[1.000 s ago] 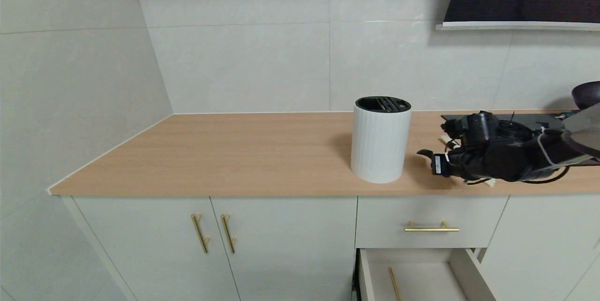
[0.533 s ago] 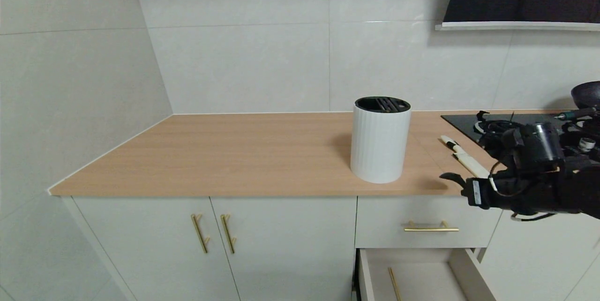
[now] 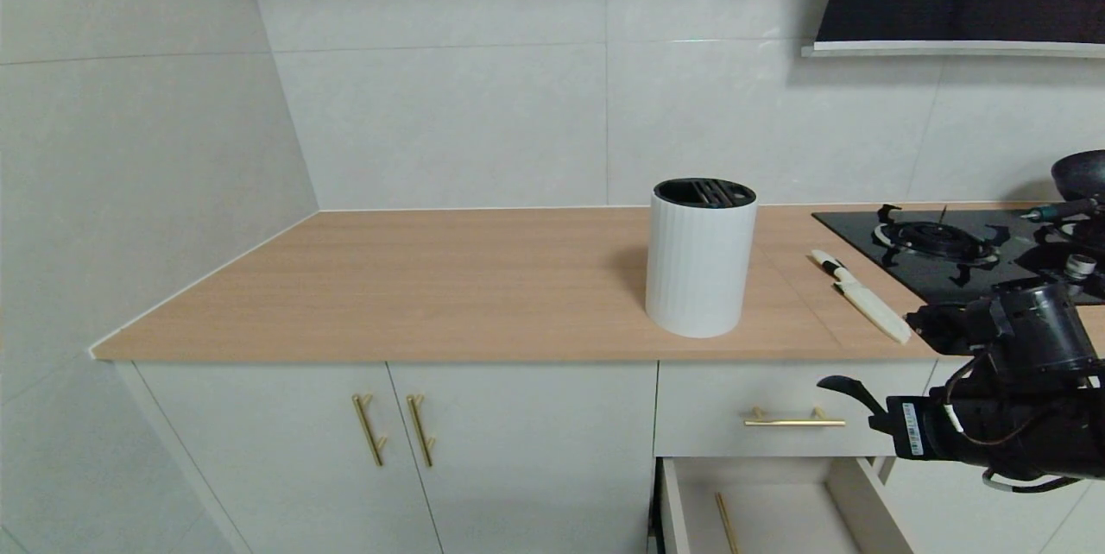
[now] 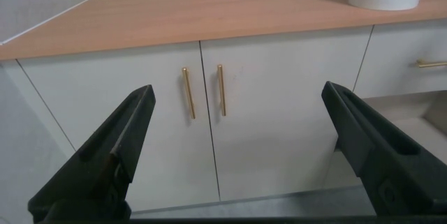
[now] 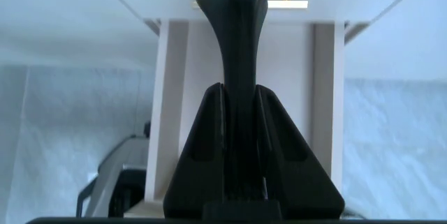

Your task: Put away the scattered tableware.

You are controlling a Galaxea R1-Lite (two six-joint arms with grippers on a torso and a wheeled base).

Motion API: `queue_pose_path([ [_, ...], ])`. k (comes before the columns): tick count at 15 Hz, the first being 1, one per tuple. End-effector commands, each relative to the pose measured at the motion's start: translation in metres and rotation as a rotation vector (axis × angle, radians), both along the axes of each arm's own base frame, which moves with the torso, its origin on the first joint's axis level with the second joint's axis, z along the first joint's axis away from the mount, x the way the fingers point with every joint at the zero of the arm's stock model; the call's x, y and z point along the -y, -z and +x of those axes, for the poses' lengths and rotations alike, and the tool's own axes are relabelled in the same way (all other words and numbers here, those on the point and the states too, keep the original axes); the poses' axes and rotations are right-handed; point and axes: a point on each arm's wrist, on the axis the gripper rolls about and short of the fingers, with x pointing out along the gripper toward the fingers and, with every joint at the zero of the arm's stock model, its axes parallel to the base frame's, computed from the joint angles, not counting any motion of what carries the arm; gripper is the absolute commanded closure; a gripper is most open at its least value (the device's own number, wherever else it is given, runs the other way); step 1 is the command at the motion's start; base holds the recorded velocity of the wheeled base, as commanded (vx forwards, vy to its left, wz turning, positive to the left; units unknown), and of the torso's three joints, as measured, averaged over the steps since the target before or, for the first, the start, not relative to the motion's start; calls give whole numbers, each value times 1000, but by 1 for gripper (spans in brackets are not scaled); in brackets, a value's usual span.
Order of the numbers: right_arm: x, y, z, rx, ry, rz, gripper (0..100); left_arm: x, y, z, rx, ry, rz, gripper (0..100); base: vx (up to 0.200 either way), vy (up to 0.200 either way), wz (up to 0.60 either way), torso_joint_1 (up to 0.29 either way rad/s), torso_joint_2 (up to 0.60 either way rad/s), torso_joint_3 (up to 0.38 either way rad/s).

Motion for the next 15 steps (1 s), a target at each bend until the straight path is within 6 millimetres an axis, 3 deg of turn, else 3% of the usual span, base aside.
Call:
queue_pose_path([
  [1, -1, 14, 5, -56, 0, -11, 100, 0, 0, 0, -1, 1, -1, 0, 0, 0, 0, 0, 0, 0],
  [4, -3, 31, 14, -99, 4, -25, 100, 0, 0, 0, -1, 1, -1, 0, 0, 0, 0, -118, 251, 150],
  [15, -3, 44, 20, -118, 9, -30, 100, 0, 0, 0, -1, -1, 1, 0, 0, 0, 0, -188, 474, 278],
])
